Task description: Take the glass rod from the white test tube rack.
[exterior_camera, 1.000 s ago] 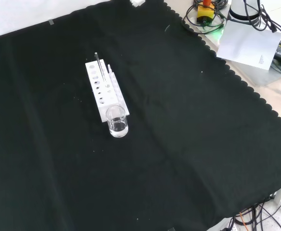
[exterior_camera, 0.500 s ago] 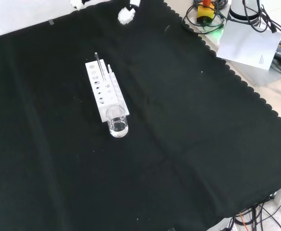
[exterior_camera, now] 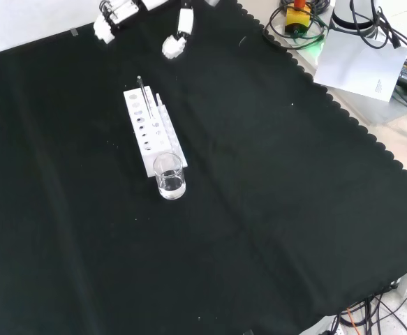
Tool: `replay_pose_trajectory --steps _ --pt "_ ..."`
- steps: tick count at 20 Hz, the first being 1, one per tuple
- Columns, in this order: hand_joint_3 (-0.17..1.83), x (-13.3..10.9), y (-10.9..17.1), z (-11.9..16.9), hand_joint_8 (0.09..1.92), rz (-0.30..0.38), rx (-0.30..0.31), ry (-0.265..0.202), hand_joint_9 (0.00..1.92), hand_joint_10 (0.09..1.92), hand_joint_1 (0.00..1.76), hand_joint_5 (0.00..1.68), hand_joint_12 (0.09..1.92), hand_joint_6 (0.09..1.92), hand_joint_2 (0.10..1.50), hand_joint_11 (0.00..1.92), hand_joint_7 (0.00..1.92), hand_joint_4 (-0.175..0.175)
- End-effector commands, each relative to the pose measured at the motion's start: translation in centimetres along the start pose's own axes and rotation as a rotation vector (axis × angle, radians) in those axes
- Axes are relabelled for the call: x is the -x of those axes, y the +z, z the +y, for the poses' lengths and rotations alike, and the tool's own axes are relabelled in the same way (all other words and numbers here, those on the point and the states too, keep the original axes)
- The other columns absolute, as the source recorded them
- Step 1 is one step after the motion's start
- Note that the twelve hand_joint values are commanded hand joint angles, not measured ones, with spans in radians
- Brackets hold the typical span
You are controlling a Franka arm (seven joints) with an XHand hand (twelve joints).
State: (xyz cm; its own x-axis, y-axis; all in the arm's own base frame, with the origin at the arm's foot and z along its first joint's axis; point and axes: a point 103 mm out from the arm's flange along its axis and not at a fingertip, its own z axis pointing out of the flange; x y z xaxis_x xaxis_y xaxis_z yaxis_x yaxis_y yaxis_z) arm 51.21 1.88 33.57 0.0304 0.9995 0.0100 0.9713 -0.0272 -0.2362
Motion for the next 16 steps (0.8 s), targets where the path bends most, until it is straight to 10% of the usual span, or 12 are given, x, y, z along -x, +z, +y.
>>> replay_pose_trajectory --steps 1,16 --pt "0.63 0.1 2.1 1.9 0.09 -0.006 -0.009 -0.008 0.00 0.59 0.82 0.00 0.90 0.09 0.68 0.00 0.03 -0.150" --pt "0.66 0.7 5.6 3.8 0.53 0.058 -0.028 -0.019 0.10 0.93 0.82 0.00 1.21 0.09 0.69 0.00 0.00 -0.154"
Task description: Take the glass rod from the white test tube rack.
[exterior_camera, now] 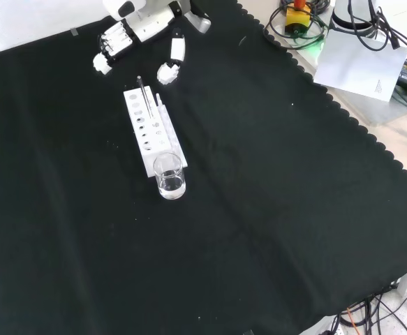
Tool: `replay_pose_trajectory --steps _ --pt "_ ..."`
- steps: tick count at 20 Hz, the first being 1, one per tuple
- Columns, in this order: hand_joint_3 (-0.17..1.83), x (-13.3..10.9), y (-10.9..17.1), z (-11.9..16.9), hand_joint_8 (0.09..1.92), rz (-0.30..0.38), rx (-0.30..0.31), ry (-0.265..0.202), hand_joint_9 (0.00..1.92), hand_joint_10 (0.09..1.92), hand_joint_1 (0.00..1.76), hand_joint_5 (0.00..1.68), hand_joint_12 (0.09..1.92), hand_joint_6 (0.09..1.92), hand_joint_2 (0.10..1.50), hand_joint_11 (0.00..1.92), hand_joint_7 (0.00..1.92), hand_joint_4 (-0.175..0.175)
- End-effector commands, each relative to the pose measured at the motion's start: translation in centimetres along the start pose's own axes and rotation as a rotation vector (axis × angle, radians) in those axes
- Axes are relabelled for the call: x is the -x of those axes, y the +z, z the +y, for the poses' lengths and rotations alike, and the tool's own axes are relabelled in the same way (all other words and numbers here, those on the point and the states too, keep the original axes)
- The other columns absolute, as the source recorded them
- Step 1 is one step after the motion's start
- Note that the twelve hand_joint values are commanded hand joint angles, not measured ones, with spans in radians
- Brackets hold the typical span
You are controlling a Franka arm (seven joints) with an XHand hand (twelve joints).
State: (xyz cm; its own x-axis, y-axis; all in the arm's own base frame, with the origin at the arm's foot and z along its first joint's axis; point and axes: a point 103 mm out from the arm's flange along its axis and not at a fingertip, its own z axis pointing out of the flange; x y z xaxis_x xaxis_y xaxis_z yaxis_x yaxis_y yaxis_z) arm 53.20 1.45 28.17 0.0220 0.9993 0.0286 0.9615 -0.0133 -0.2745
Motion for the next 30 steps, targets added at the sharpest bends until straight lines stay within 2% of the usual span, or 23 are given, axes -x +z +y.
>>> replay_pose_trajectory --steps 1,4,7,12,14,16,18,20,23,25,30 --pt "0.67 0.3 1.0 0.8 0.59 0.044 0.004 -0.005 0.12 0.93 0.83 0.00 1.24 0.09 0.69 0.00 0.00 -0.157" --pt "0.69 0.5 1.5 1.2 0.76 0.047 -0.003 -0.001 0.19 0.94 0.84 0.01 1.34 0.09 0.70 0.00 0.00 -0.165" --pt "0.72 0.9 1.9 1.5 0.91 0.053 -0.004 0.003 0.28 0.93 0.84 0.14 1.41 0.09 0.69 0.02 0.04 -0.174" --pt "0.73 1.3 2.3 1.8 0.98 0.037 -0.016 0.014 0.48 0.91 0.86 0.32 1.41 0.10 0.70 0.15 0.24 -0.175" --pt "0.73 1.1 2.5 1.9 0.98 0.036 -0.012 -0.001 0.54 0.91 0.87 0.35 1.40 0.14 0.71 0.20 0.30 -0.175" --pt "0.72 0.9 2.6 2.0 0.99 0.032 -0.012 -0.009 0.60 0.90 0.88 0.33 1.39 0.27 0.72 0.27 0.34 -0.175" --pt "0.73 0.7 2.7 2.2 1.00 0.026 -0.021 -0.009 0.65 0.91 0.88 0.27 1.38 0.48 0.73 0.35 0.39 -0.175" --pt "0.73 -0.6 2.0 2.1 1.01 0.011 -0.021 -0.002 0.70 0.91 0.89 0.24 1.36 0.72 0.74 0.41 0.44 -0.175" --pt "0.74 0.2 2.4 2.4 1.02 0.002 -0.008 -0.013 0.80 0.92 0.93 0.27 1.34 1.01 0.77 0.52 0.55 -0.175" --pt "0.75 0.5 2.7 2.5 1.03 -0.005 -0.002 -0.014 0.88 0.93 0.95 0.30 1.31 1.11 0.78 0.62 0.63 -0.175" --pt "0.76 0.7 2.9 2.4 1.11 -0.019 0.006 -0.010 1.00 0.98 1.01 0.40 1.28 1.19 0.79 0.78 0.77 -0.175"
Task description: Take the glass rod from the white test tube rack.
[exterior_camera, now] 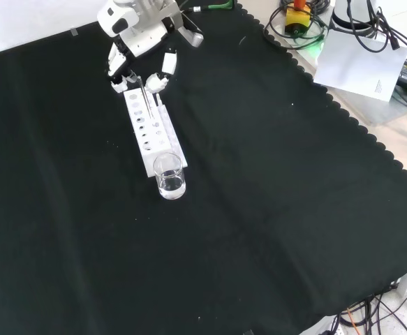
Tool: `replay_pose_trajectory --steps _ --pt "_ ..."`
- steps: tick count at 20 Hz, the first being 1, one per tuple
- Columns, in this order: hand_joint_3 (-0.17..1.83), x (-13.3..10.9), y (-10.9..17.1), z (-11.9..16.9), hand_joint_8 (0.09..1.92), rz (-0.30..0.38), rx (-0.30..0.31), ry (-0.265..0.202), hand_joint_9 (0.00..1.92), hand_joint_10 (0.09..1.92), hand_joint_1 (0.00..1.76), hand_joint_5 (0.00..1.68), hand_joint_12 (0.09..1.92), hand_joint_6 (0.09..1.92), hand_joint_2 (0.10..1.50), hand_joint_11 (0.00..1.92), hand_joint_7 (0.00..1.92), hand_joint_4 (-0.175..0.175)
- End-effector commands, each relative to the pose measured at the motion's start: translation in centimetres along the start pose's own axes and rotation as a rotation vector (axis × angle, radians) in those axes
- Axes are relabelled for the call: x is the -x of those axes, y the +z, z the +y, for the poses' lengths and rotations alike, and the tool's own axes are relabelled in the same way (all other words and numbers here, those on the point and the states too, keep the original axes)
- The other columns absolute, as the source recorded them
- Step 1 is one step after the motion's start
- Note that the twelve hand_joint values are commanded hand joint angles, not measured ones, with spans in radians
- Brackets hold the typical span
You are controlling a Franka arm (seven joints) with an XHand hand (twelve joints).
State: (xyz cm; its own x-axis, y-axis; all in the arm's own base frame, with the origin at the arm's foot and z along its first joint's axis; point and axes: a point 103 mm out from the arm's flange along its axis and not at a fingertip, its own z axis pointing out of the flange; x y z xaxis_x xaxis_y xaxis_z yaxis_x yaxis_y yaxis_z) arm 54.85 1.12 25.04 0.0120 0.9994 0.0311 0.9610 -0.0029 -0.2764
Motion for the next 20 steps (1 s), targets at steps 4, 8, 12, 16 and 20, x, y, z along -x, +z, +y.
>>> replay_pose_trajectory --steps 4,8,12,16,20 --pt "0.77 0.25 0.59 0.03 1.16 -0.016 0.005 -0.006 1.05 1.01 1.02 0.43 1.27 1.22 0.79 0.85 0.82 -0.175" --pt "0.78 -0.26 0.61 0.09 1.18 -0.009 0.011 -0.022 1.08 1.05 1.04 0.45 1.25 1.23 0.80 0.94 0.84 -0.175" --pt "0.79 -0.58 0.64 0.12 1.19 -0.017 0.014 -0.029 1.10 1.10 1.05 0.47 1.24 1.23 0.79 0.99 0.84 -0.175" --pt "0.49 -0.39 0.71 0.22 1.22 -0.023 0.014 -0.018 1.15 1.14 1.08 0.66 1.19 1.35 0.99 1.11 0.89 -0.175" --pt "0.52 -0.39 0.61 0.35 1.29 -0.002 0.031 -0.026 1.23 1.11 1.20 0.75 1.05 1.34 0.94 1.29 0.96 -0.099"
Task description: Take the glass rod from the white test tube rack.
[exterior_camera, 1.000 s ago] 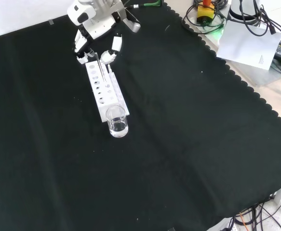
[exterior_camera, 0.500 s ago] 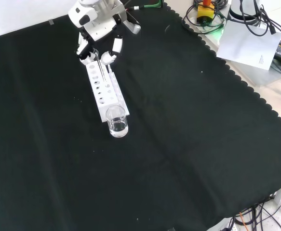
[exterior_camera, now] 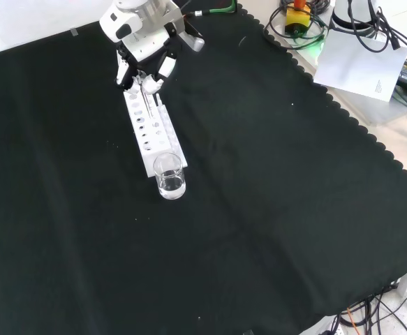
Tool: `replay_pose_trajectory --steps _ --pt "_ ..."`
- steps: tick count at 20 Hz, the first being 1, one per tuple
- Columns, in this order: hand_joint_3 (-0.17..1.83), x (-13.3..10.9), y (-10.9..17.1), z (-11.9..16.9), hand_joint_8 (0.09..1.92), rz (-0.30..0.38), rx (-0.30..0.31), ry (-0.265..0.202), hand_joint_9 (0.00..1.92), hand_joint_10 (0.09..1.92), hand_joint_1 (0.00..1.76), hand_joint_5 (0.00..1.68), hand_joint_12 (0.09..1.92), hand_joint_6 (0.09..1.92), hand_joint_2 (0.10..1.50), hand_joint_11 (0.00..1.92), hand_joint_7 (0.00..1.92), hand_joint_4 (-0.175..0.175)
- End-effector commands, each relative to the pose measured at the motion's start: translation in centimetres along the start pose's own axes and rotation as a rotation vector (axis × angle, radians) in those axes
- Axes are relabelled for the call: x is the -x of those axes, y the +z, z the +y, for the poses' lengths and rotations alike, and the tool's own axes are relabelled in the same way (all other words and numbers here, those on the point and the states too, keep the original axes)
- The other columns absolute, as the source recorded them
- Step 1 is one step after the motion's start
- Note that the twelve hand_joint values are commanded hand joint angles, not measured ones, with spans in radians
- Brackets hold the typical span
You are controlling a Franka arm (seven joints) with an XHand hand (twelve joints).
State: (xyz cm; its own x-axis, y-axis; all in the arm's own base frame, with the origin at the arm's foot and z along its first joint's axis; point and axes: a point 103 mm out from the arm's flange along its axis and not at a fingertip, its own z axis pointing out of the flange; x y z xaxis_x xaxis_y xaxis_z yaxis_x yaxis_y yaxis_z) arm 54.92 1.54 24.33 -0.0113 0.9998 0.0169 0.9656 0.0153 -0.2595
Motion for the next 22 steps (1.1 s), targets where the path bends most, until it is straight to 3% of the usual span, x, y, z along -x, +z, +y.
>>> replay_pose_trajectory --steps 1,4,6,8,11,13,22 --pt "0.58 -0.1 0.0 0.1 1.31 0.019 0.013 -0.010 1.24 1.12 1.21 0.76 1.03 1.35 0.91 1.31 0.97 -0.100" --pt "0.71 -0.1 0.1 0.2 1.36 0.043 0.018 -0.011 1.27 1.14 1.23 0.78 0.92 1.36 0.84 1.39 0.98 -0.119" --pt "0.84 0.0 -0.2 0.1 1.41 0.088 0.033 -0.014 1.32 1.20 1.25 0.83 0.86 1.31 0.76 1.44 1.01 -0.157" --pt "0.90 -0.1 -1.1 -0.1 1.42 0.096 0.063 -0.023 1.34 1.24 1.27 0.88 0.84 1.25 0.71 1.47 1.04 -0.171" --pt "0.88 -0.3 -2.5 -0.8 1.38 0.094 0.088 -0.042 1.36 1.24 1.28 0.91 0.84 1.17 0.70 1.49 1.07 -0.175" --pt "0.88 -0.3 -3.2 -1.2 1.36 0.088 0.079 -0.041 1.36 1.23 1.28 0.92 0.84 1.15 0.70 1.50 1.08 -0.175" --pt "0.88 -0.6 -7.9 -5.7 1.32 0.078 0.150 -0.041 1.39 1.20 1.29 0.94 0.85 1.11 0.68 1.52 1.11 -0.175"
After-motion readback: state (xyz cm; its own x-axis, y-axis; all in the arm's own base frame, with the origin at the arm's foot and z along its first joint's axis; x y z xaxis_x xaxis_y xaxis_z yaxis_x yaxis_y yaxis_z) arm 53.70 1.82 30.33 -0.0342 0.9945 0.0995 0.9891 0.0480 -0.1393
